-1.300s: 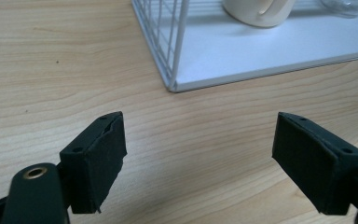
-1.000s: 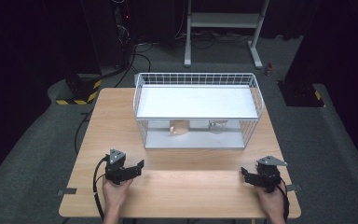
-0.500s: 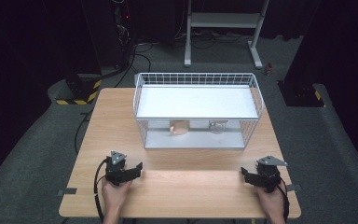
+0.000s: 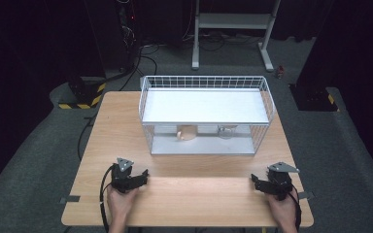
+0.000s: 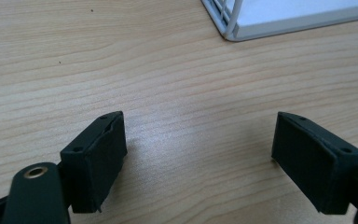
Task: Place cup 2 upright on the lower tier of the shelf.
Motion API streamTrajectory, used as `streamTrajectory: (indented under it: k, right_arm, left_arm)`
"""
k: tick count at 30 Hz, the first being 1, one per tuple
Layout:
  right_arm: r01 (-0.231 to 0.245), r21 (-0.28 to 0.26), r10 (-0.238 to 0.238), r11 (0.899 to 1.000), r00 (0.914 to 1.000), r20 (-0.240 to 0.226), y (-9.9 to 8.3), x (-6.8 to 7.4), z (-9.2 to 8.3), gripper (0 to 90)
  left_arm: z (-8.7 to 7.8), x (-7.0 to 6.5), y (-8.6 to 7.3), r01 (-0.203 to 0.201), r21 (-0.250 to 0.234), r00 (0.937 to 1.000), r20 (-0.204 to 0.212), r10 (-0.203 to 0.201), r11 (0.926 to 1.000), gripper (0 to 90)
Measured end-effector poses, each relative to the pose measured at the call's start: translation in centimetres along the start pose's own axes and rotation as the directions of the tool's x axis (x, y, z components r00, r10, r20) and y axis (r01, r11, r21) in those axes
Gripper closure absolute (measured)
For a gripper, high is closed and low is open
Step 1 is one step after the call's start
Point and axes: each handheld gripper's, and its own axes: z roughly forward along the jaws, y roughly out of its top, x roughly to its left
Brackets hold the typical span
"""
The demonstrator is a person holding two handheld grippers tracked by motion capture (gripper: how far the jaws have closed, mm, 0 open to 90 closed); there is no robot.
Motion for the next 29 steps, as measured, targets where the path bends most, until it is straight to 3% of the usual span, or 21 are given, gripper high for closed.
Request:
streamTrajectory:
  k: [29]
  right_arm:
    - [0.001,0.002,-0.001,1.0,1.0,-0.001,0.0,0.01,0.0,21.8]
  left_arm:
    - [0.06,-0.24,0.05,-0.001,0.005,1.0,-0.007,0.001,1.0,17.4]
